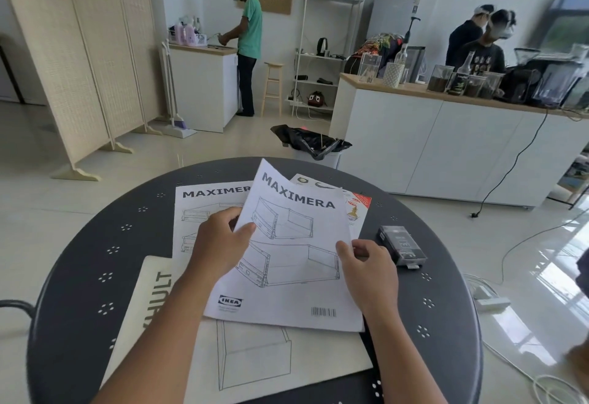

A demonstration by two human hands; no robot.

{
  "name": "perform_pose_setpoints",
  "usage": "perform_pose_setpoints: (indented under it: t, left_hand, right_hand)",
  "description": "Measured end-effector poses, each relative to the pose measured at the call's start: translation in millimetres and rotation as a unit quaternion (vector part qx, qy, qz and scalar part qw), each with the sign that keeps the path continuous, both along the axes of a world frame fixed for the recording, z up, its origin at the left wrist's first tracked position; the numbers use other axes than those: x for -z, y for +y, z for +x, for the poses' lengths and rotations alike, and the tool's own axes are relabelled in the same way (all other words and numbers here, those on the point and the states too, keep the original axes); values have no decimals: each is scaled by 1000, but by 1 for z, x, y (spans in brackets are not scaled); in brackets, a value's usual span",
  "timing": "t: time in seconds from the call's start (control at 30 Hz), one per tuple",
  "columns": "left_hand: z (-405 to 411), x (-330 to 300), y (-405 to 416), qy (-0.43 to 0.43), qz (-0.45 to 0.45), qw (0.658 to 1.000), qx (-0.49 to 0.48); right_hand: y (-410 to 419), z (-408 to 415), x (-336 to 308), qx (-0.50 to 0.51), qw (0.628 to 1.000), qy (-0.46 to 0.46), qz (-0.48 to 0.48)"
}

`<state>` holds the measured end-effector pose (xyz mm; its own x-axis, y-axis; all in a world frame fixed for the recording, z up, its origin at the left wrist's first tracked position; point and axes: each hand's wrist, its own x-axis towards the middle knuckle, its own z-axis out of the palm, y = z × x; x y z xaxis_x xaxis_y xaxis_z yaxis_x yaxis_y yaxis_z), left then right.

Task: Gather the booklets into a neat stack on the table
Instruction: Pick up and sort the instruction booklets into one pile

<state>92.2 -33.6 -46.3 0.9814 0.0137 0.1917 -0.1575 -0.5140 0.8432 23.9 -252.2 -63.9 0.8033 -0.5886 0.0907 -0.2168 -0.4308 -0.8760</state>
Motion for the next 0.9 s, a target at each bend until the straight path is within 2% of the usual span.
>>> perform_pose_setpoints:
  t: [0.27,0.4,0.53,0.77,0.9]
  left_hand:
    - [3,-2,4,89,-145,985,-30]
    - [3,0,2,109,-128,986,3]
    - [5,1,5,113,-161,980,3]
    - [-1,-2,4,50,-206,977,-29]
    - [0,-3,9,48,-250,965,62]
  right_hand:
    - [-1,-10,-5,-12,997,-28,70]
    - [-4,-9,-5,-59,995,-33,72]
    - [-7,-12,-6,-108,990,-53,71]
    - [-5,-13,-15,-147,970,-143,132]
    - [-3,-9,-25,-153,948,-205,191]
